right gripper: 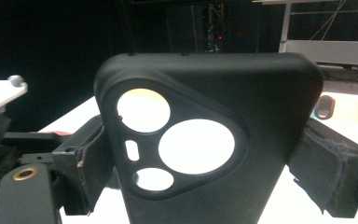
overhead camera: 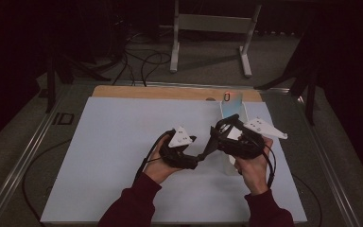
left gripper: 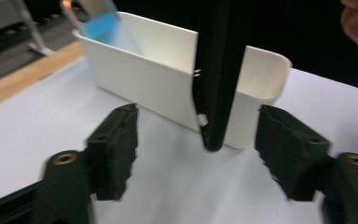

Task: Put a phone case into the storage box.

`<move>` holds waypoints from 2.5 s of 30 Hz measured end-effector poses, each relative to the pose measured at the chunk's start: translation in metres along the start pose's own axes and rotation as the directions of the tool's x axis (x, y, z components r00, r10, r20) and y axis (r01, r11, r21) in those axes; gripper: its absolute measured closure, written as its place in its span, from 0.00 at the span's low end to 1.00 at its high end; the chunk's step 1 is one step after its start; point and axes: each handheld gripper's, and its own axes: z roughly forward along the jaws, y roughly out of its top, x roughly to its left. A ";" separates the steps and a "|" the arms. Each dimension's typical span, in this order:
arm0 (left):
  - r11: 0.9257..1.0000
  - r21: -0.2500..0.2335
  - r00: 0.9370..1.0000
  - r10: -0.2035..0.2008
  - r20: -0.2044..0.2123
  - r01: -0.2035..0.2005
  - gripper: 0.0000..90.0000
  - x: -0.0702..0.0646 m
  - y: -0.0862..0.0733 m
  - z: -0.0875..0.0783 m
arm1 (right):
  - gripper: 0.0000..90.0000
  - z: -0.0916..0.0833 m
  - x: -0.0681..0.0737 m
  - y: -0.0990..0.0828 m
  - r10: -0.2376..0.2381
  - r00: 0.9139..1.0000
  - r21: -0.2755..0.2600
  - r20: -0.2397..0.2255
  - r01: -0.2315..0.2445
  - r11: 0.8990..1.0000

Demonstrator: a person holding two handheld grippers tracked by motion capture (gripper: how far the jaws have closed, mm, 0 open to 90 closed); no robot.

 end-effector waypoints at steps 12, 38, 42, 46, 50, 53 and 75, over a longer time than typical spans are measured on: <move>0.998 -0.018 0.993 -0.062 -0.099 0.061 0.03 0.022 -0.010 -0.025 | 0.16 0.005 -0.011 0.009 0.019 0.999 -0.023 0.031 -0.019 1.000; 0.999 -0.036 0.969 -0.041 -0.245 0.033 0.00 0.046 -0.052 -0.079 | 0.16 0.011 -0.039 0.018 0.032 0.991 -0.047 0.128 -0.026 0.999; 0.999 -0.034 0.959 -0.047 -0.280 0.039 0.00 0.051 -0.062 -0.090 | 0.16 0.013 -0.043 0.018 0.032 0.988 -0.047 0.149 -0.025 0.999; 0.997 -0.046 0.948 -0.067 -0.312 0.055 0.00 0.056 -0.070 -0.103 | 0.16 0.017 -0.048 0.020 0.034 0.984 -0.046 0.175 -0.026 0.999; 0.997 -0.054 0.935 -0.076 -0.346 0.060 0.00 0.059 -0.080 -0.117 | 0.16 0.020 -0.052 0.021 0.030 0.980 -0.041 0.196 -0.023 0.999; 0.997 -0.052 0.926 -0.077 -0.369 0.062 0.00 0.060 -0.088 -0.126 | 0.16 0.024 -0.055 0.022 0.036 0.976 -0.039 0.213 -0.028 0.999; 0.989 -0.095 0.878 -0.143 -0.457 0.112 0.00 0.070 -0.132 -0.159 | 0.16 0.037 -0.071 0.026 0.028 0.958 -0.023 0.284 -0.023 0.999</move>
